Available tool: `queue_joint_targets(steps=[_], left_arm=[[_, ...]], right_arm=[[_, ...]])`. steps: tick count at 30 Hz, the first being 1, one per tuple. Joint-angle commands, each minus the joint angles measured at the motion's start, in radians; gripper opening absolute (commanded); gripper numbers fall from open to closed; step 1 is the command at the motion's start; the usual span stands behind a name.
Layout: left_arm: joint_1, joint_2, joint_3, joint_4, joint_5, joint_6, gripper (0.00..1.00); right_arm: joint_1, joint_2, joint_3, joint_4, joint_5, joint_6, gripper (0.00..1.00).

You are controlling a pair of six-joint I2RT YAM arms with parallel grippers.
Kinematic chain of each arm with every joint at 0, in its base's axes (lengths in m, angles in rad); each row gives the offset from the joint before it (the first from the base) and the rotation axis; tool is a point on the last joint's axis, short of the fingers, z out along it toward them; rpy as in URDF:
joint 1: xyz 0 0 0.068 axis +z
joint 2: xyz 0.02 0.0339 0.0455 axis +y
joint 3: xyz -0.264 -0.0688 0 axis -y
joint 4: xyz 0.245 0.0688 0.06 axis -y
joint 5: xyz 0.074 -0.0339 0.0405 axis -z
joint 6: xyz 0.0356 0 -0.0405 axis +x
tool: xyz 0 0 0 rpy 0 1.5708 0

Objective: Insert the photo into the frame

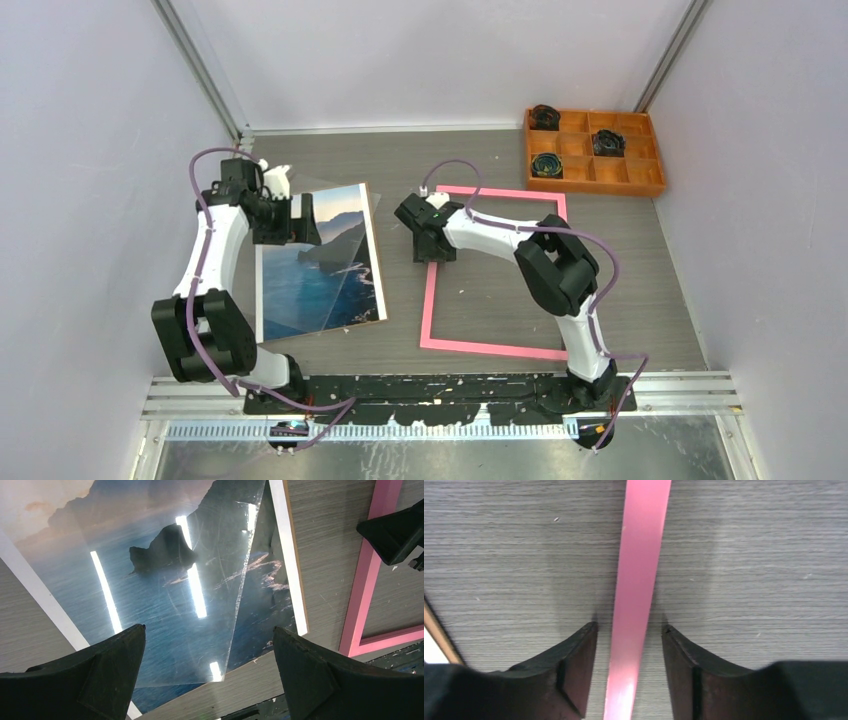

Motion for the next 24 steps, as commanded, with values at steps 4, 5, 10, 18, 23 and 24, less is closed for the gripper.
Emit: queue_joint_targets(steps=[4, 5, 10, 18, 23, 24], left_arm=[[-0.061, -0.025, 0.015, -0.028, -0.024, 0.035, 1.00], [-0.067, -0.023, 0.015, -0.031, -0.028, 0.038, 1.00], [-0.076, 0.002, 0.025, -0.048, -0.055, 0.051, 1.00], [-0.076, 0.021, 0.031, -0.067, -0.067, 0.066, 1.00], [-0.076, 0.002, 0.019, -0.058, -0.058, 0.068, 1.00], [-0.076, -0.001, 0.018, -0.058, -0.056, 0.068, 1.00]], right_arm=[[0.037, 0.046, 0.035, -0.013, -0.025, 0.056, 0.37], [0.040, 0.043, 0.042, -0.013, -0.030, 0.060, 0.32], [0.044, -0.012, 0.088, -0.016, -0.077, 0.100, 0.14], [0.061, -0.140, 0.207, -0.024, -0.189, 0.209, 0.05], [0.064, -0.177, 0.322, -0.019, -0.287, 0.269, 0.02], [0.063, -0.184, 0.343, -0.014, -0.303, 0.278, 0.02]])
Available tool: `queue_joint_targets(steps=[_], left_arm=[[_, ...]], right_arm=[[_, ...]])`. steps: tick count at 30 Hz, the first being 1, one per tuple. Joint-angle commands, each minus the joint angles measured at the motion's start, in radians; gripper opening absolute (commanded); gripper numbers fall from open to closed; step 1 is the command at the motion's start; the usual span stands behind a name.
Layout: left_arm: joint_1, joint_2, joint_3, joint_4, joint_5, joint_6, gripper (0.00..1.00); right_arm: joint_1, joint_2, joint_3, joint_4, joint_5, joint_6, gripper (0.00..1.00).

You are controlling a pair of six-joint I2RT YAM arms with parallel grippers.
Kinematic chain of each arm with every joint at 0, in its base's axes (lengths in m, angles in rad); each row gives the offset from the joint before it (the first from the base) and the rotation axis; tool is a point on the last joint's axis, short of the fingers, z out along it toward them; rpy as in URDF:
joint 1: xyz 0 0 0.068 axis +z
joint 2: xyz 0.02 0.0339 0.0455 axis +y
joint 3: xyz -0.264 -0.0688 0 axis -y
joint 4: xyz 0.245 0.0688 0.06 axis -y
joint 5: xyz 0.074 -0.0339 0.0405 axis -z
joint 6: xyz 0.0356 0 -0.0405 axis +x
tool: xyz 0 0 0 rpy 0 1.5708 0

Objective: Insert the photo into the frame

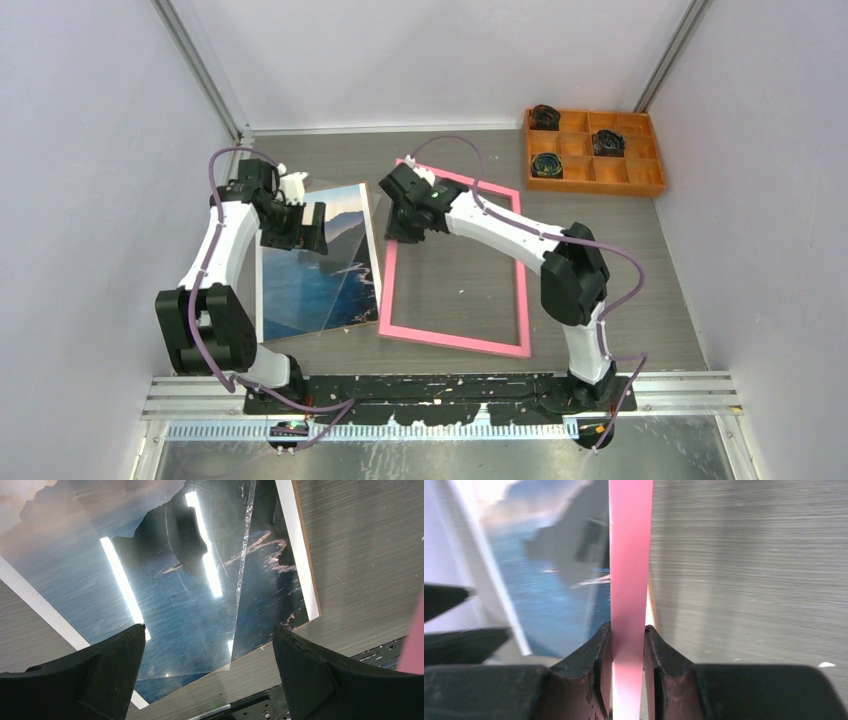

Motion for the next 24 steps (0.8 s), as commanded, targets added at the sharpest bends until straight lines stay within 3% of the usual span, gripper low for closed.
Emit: queue_joint_targets(steps=[1, 7, 12, 24], left_arm=[[0.000, -0.034, 0.014, -0.005, 0.005, 0.012, 1.00], [0.000, -0.050, 0.013, -0.002, 0.028, -0.001, 1.00], [0.000, -0.065, 0.018, 0.003, 0.035, -0.013, 1.00], [0.002, -0.070, 0.014, 0.021, 0.005, -0.036, 1.00]], right_arm=[[0.010, -0.116, 0.144, 0.060, -0.129, 0.093, 0.01], [0.008, -0.134, 0.254, 0.136, -0.261, 0.150, 0.01], [-0.009, -0.152, 0.248, 0.293, -0.388, 0.240, 0.01], [-0.107, -0.174, -0.040, 1.128, -0.648, 0.657, 0.01]])
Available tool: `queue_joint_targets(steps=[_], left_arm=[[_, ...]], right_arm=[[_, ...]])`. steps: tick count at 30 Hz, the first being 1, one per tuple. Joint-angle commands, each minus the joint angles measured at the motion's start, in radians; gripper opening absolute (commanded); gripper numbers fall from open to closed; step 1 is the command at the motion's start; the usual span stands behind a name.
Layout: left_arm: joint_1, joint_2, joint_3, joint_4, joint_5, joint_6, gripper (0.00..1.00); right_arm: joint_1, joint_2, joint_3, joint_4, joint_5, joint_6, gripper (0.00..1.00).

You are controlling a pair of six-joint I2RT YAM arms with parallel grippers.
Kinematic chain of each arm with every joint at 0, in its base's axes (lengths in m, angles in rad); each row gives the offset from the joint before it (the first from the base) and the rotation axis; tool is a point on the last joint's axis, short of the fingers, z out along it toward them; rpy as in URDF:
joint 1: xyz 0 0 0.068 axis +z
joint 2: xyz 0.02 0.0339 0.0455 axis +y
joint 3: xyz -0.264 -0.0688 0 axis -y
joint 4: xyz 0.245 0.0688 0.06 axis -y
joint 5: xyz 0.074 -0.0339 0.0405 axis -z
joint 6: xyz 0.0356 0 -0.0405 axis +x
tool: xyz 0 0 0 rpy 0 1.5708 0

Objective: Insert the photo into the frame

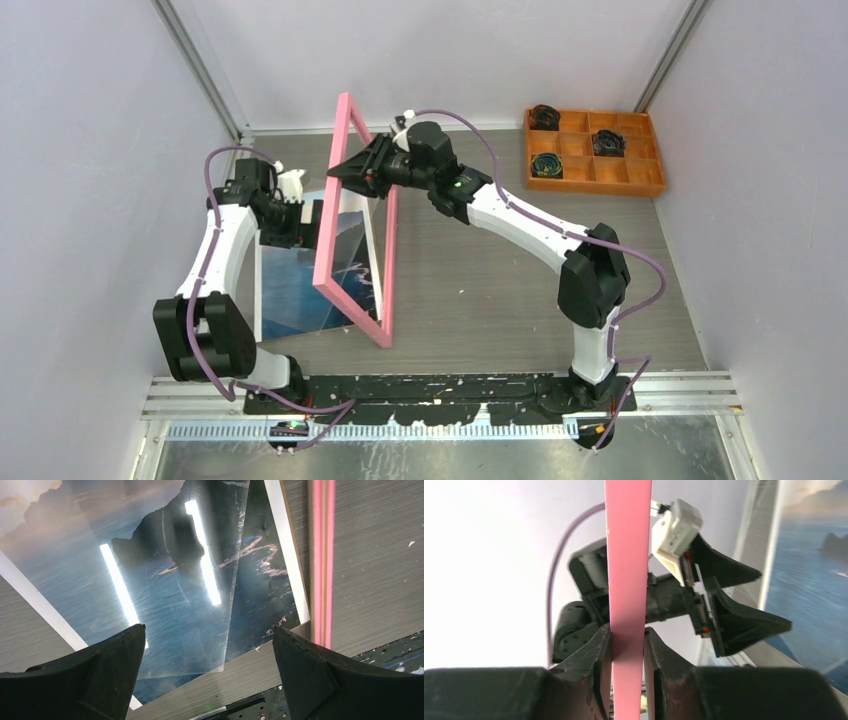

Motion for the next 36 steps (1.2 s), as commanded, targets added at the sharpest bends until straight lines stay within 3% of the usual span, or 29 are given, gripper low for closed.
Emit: queue_joint_targets(steps=[1, 8, 13, 18, 22, 24, 27, 30, 33, 36], left_arm=[[0.002, -0.035, 0.014, 0.019, -0.003, -0.013, 1.00], [0.002, -0.036, 0.010, 0.034, -0.002, -0.017, 1.00], [0.001, -0.021, -0.004, 0.056, -0.003, -0.014, 1.00], [-0.006, -0.004, -0.009, 0.069, -0.011, -0.010, 1.00], [-0.027, -0.006, -0.011, 0.075, -0.031, -0.001, 1.00], [-0.044, -0.008, -0.019, 0.085, -0.050, 0.004, 1.00], [-0.075, 0.003, -0.035, 0.109, -0.086, 0.015, 1.00], [-0.116, 0.049, -0.040, 0.137, -0.128, 0.024, 1.00], [-0.137, 0.105, -0.032, 0.152, -0.187, 0.040, 1.00], [-0.163, 0.141, -0.042, 0.189, -0.255, 0.057, 1.00]], right_arm=[[-0.047, -0.070, -0.057, 0.487, -0.123, 0.236, 0.01], [-0.097, -0.062, -0.120, 0.717, -0.241, 0.344, 0.01], [-0.154, -0.093, -0.272, 0.793, -0.291, 0.381, 0.01], [-0.216, -0.091, -0.421, 0.985, -0.310, 0.479, 0.01], [-0.258, -0.109, -0.486, 1.009, -0.350, 0.477, 0.01], [-0.275, -0.120, -0.508, 1.003, -0.377, 0.470, 0.10], [-0.304, -0.169, -0.545, 0.878, -0.411, 0.386, 0.39], [-0.332, -0.248, -0.571, 0.608, -0.404, 0.169, 0.57], [-0.349, -0.306, -0.560, 0.347, -0.382, -0.017, 0.68], [-0.359, -0.350, -0.522, 0.107, -0.343, -0.185, 0.72]])
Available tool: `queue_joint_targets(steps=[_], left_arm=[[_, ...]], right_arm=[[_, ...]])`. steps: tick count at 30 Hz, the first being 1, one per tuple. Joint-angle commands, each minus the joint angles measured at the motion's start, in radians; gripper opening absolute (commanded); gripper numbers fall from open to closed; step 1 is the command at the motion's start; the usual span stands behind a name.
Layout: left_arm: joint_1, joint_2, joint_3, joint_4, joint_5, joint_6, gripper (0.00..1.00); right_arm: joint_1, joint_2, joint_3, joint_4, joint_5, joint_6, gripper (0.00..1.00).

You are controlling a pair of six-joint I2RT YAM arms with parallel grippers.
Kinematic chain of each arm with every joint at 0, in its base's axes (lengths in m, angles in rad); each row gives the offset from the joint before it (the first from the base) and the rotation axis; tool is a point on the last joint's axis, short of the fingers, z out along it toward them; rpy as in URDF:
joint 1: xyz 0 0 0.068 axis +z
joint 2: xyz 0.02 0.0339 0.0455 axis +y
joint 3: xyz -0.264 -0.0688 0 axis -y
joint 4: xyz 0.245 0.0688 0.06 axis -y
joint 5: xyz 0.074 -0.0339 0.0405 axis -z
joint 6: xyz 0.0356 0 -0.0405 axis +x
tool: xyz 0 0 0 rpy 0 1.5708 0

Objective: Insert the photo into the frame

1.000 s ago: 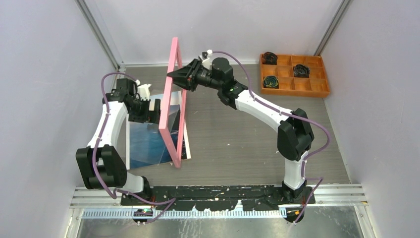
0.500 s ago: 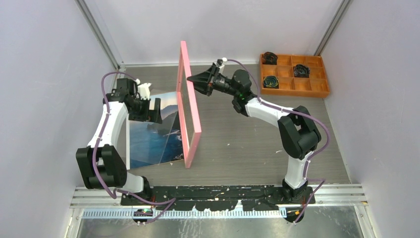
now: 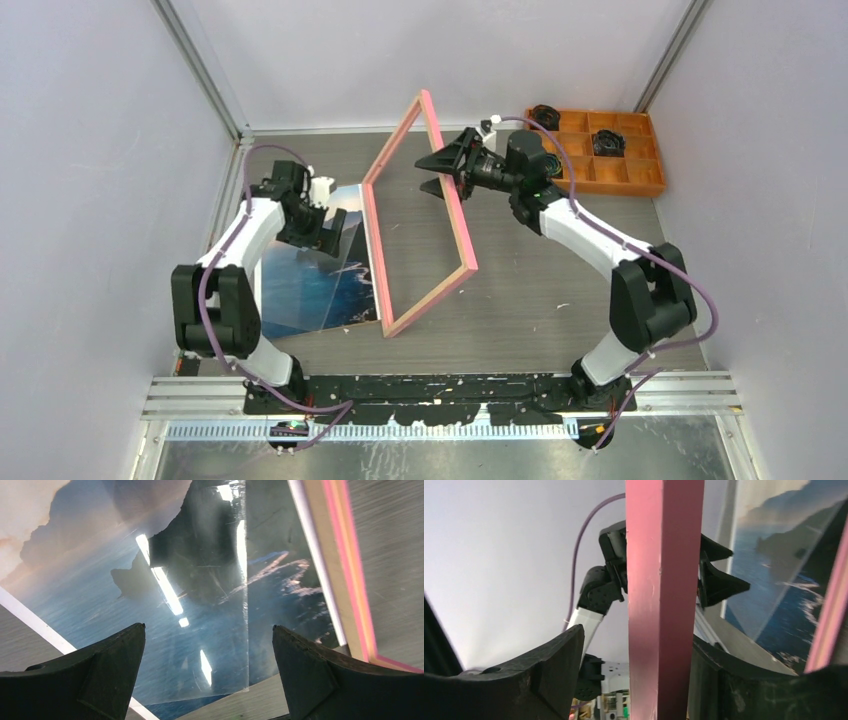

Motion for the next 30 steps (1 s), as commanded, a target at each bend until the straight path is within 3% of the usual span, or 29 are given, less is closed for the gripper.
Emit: queue_joint_targets(steps=[1, 6, 11, 15, 20, 30], left_arm=[[-0.036, 0.043, -0.013, 0.082, -0.125, 0.039, 1.00], [-0.097, 0.077, -0.021, 0.127, -0.218, 0.049, 1.00], [-0.153, 0.124, 0.002, 0.135, -0.266, 0.060, 1.00], [-0.190, 0.155, 0.023, 0.124, -0.297, 0.076, 1.00], [-0.204, 0.174, 0.013, 0.149, -0.307, 0.079, 1.00], [-0.252, 0.187, -0.004, 0.214, -0.338, 0.082, 1.00]], right_arm=[[-0.007, -0.094, 0.069, -0.469, 0.043, -0.351, 0.72], [-0.007, -0.119, 0.176, -0.875, 0.172, -0.613, 0.72], [-0.008, -0.125, 0.227, -1.094, 0.314, -0.783, 0.71], [-0.011, -0.113, 0.281, -1.257, 0.407, -0.917, 0.60], [-0.012, -0.088, 0.313, -1.326, 0.457, -0.990, 0.50], [-0.013, 0.016, 0.402, -1.487, 0.705, -1.071, 0.52]])
